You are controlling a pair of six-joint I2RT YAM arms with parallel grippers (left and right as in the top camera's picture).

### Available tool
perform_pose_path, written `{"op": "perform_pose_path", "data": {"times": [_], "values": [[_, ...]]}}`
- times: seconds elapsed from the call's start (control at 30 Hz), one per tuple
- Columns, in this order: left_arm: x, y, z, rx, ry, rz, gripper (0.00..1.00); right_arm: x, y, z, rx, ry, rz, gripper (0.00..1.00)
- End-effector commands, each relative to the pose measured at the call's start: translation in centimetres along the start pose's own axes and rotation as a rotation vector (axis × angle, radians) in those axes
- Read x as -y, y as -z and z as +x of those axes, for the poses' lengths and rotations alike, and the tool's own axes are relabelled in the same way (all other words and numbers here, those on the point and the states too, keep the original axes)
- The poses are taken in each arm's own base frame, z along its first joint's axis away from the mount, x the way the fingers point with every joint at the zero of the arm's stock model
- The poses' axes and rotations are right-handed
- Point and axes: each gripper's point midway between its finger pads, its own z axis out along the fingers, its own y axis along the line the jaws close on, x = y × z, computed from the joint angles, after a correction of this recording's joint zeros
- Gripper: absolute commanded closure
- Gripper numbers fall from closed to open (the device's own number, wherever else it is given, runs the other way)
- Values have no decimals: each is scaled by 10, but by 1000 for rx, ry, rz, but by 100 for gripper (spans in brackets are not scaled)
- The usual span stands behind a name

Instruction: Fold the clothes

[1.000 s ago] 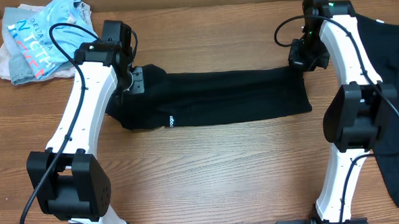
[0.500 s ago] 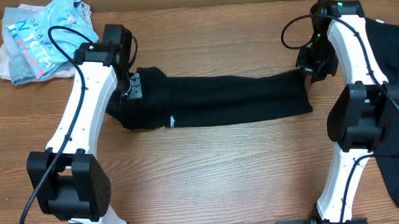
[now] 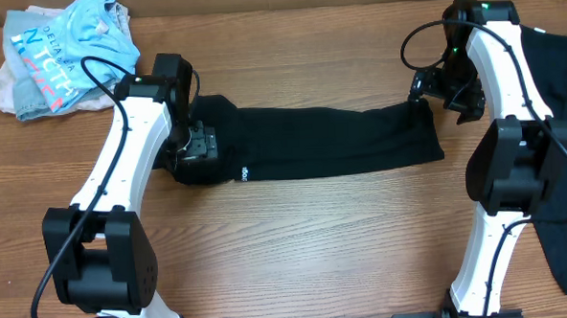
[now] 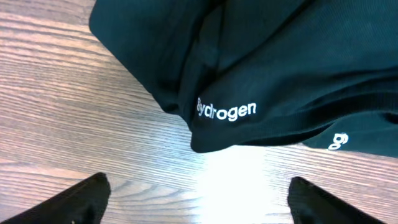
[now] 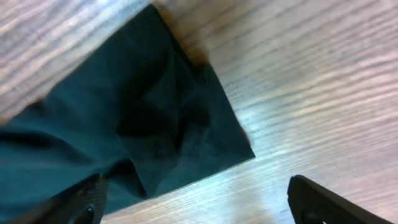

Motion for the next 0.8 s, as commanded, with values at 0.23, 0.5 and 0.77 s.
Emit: {"op": "perform_pose_path", "data": {"times": [0.23,0.5,0.77], "values": [[52,19,-24,109,-69,302,84,-50,5,-12,44,32,-228,43],[69,7,-20,115,-118,354,92,-69,-35,7,-11,82,-204,75],[67,-48,-5,112,-94,356,94,-43,-71,20,-44,44,-53,78]]}}
